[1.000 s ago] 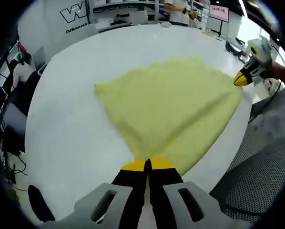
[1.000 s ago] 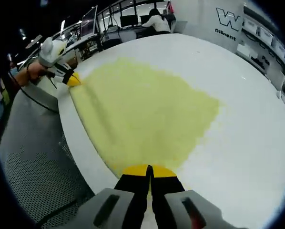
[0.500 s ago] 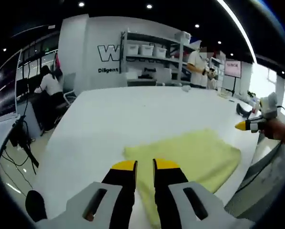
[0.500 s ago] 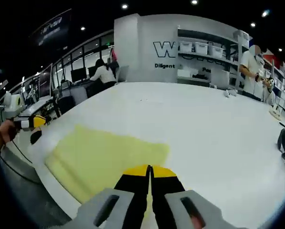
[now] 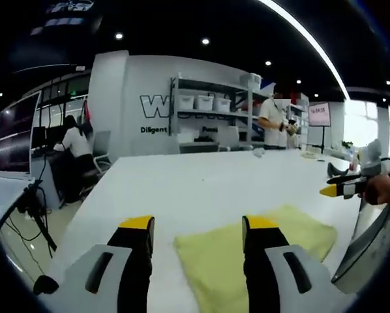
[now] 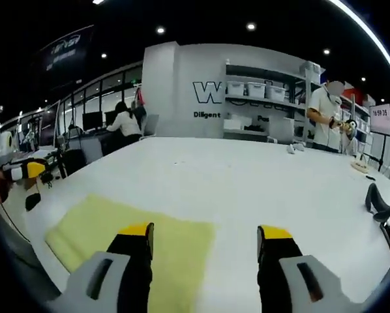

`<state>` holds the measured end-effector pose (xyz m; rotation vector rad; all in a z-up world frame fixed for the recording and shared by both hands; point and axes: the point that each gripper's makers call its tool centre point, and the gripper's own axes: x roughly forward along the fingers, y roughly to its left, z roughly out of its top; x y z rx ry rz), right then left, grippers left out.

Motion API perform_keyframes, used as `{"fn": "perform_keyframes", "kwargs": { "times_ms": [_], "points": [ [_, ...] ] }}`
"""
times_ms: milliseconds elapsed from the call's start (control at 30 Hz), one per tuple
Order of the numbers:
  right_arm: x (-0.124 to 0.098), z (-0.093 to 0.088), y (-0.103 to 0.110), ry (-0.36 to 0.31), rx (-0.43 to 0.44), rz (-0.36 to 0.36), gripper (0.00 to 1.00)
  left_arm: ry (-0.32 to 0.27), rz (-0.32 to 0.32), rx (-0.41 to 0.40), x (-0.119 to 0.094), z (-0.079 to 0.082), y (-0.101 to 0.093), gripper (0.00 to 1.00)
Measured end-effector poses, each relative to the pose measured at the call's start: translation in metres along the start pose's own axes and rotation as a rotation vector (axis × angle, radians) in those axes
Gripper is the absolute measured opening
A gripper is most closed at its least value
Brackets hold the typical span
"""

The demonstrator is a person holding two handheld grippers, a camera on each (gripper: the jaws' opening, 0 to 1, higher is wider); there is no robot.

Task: Fold the garment on the visible template until the final outline fits inside the template.

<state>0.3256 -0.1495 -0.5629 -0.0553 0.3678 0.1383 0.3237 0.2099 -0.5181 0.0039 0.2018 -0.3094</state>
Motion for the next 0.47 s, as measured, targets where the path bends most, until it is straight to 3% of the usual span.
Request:
{"fn": "perform_keyframes", "kwargs": {
  "times_ms": [100,133,200,267,300,367,467],
  "points": [
    [-0.001,0.0,-0.002,-0.002,-0.028,-0.008,0.73,-0.014,0.016,-0.004,0.002,0.0,0.003,0.79],
    [-0.001,0.0,-0.003,-0.005,-0.022,-0.009,0.8,-0.015,0.021,-0.002,0.002,-0.001,0.004,0.84],
    [-0.001,0.008,-0.02,-0.046,-0.044,-0.088,0.97,0.051,0.056,0.046,0.004,-0.017,0.011,1.0],
    [-0.004,0.014,-0.026,-0.075,-0.033,-0.111,1.0,0.075,0.045,0.031,0.005,-0.021,0.008,0.99],
    [-0.008,0.018,-0.03,-0.101,-0.015,-0.119,1.0,0.044,0.047,-0.021,0.006,-0.016,0.007,0.99],
    [-0.008,0.014,-0.033,-0.087,-0.011,-0.122,1.0,0.007,0.06,0.01,0.004,-0.006,0.01,0.99],
    [-0.006,0.011,-0.033,-0.073,0.001,-0.121,1.0,0.003,0.067,0.019,0.004,-0.005,0.012,0.99]
  ]
}}
